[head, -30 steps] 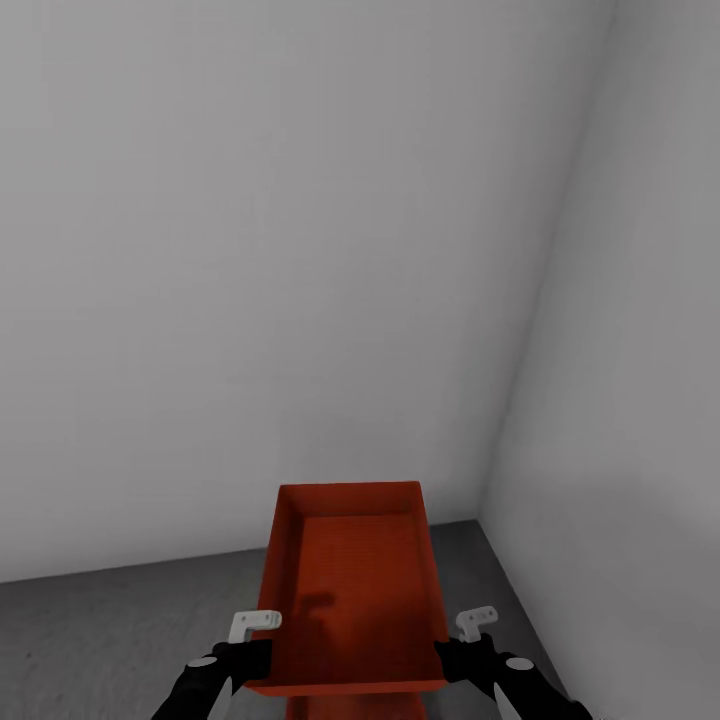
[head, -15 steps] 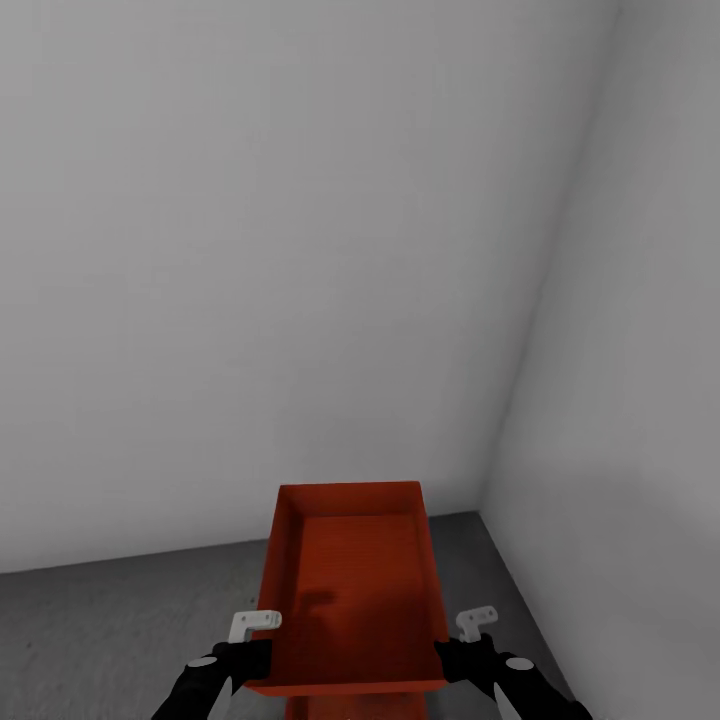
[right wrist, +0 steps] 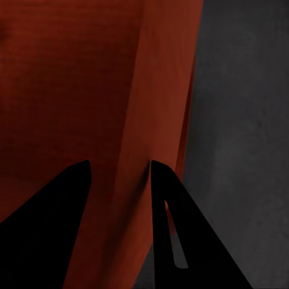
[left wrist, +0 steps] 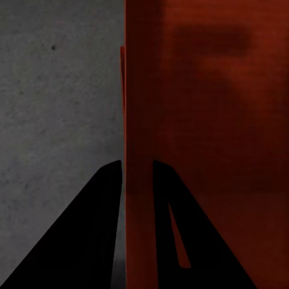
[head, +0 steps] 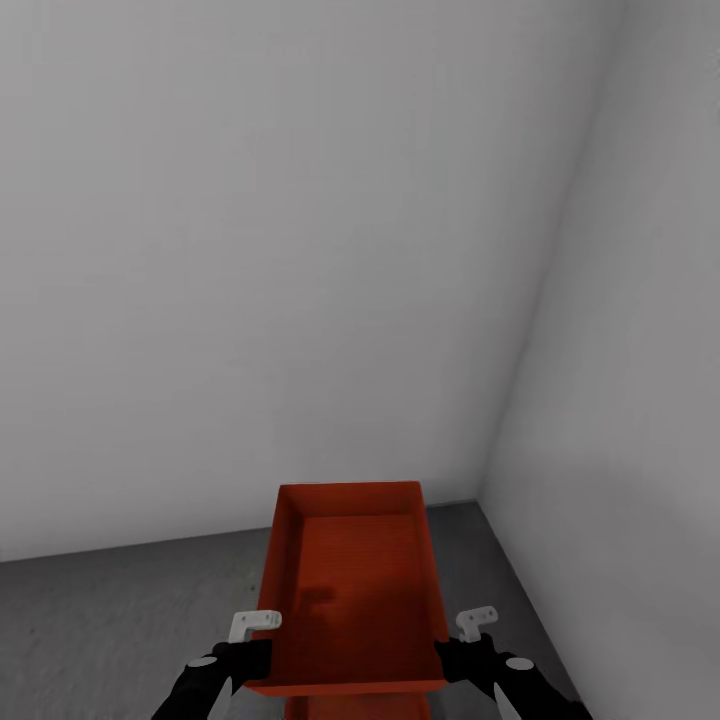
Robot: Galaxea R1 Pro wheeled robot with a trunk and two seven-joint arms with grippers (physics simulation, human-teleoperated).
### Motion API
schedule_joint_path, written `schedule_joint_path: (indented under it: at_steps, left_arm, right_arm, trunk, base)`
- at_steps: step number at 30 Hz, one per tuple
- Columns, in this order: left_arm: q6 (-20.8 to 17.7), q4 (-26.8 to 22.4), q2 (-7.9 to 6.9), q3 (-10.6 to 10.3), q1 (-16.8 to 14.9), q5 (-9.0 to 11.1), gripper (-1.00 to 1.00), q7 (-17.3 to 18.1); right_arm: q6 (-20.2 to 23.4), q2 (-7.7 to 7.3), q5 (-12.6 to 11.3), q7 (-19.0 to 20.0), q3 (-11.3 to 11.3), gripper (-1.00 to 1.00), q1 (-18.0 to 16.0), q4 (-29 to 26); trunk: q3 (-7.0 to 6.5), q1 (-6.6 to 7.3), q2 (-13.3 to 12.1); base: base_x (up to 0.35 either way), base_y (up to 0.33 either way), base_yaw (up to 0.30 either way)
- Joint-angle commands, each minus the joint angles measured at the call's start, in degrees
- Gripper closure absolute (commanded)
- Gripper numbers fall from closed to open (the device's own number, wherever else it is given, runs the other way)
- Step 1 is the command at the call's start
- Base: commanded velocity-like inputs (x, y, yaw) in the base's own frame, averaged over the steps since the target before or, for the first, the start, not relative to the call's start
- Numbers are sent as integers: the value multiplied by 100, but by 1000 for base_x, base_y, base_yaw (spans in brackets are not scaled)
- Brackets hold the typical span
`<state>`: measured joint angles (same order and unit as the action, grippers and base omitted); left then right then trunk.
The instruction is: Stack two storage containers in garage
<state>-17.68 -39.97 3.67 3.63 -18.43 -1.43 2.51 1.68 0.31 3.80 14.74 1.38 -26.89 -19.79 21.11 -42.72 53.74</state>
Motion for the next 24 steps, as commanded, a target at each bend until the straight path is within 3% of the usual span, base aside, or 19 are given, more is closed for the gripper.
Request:
schedule_joint_path:
  at_steps: [1, 7, 24]
  left_arm:
    - [-33, -4, -125, 67, -3, -138, 100, -178]
    - [-33, -4, -123, 67, -3, -138, 100, -180]
    - [-33, -3, -118, 68, -3, -138, 100, -189]
  right_arm:
    - [-45, -4, -59, 556, 108, 100, -1, -25]
    - [-45, -4, -61, 549, 108, 100, -1, -25]
    - [-45, -4, -67, 516, 100, 100, -1, -25]
  trunk:
    - [34, -20, 47]
    - [197, -152, 288]
    - [659, -526, 969]
  base:
    - [-262, 0, 0]
    - [-163, 0, 0]
    - [-6, 0, 0]
